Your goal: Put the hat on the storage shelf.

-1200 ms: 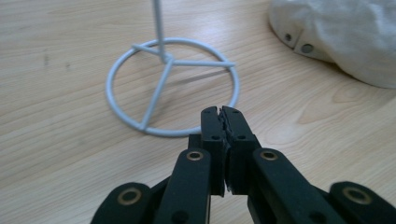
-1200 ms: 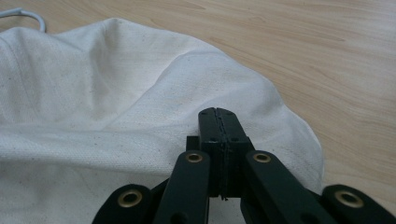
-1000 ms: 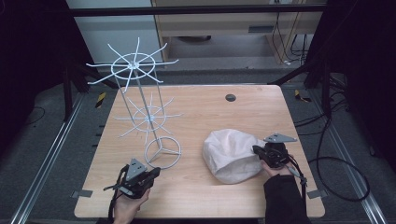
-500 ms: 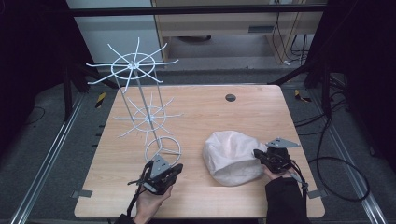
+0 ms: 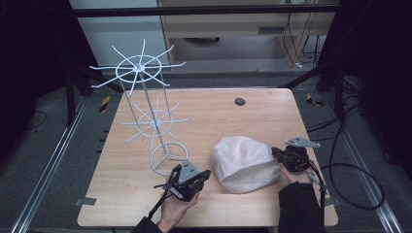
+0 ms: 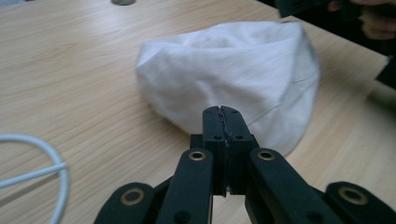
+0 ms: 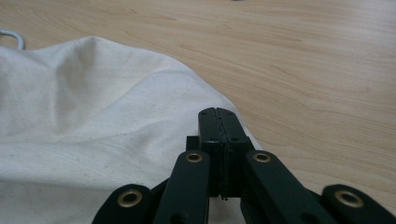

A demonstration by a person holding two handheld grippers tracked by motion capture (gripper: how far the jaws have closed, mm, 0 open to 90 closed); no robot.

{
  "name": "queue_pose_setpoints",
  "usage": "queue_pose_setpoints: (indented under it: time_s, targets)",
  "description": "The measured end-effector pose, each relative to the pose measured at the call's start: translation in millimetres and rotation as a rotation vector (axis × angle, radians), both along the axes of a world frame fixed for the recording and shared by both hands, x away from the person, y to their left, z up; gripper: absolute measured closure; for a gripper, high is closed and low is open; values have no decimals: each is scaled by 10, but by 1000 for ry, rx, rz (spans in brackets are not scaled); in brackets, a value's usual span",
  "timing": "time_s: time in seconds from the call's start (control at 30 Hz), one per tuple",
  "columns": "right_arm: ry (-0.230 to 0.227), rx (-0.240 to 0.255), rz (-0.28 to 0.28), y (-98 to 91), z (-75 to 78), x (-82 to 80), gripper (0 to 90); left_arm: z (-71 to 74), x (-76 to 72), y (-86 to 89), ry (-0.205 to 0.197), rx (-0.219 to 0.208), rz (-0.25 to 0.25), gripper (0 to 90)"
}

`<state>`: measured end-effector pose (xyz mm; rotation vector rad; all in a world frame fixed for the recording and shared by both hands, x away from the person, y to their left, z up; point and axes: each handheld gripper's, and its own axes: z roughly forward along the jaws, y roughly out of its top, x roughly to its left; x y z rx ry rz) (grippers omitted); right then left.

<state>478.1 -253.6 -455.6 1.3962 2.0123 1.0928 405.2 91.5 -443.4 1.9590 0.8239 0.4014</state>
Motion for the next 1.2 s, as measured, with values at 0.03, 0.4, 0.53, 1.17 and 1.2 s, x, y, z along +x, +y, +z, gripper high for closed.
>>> queue_pose_setpoints:
  time_s: [0.03,0.4,0.53,1.17,1.2]
  targets:
    - [2,-8,1,-10,-16,7,900,3,-14,-41,-2,2,-7,897]
    - [23,-1,-13,-56,-64,23,900,-76,-88,-409,-15,54,-85,896]
    - [23,-19,-7,-44,-70,9,900,-130,-114,-482,-16,75,-96,893]
    - [39,-41,12,-27,-100,-216,900,-251,269,-457,17,88,16,896]
    - [40,-37,16,-28,-100,-235,900,-257,300,-452,22,85,22,896]
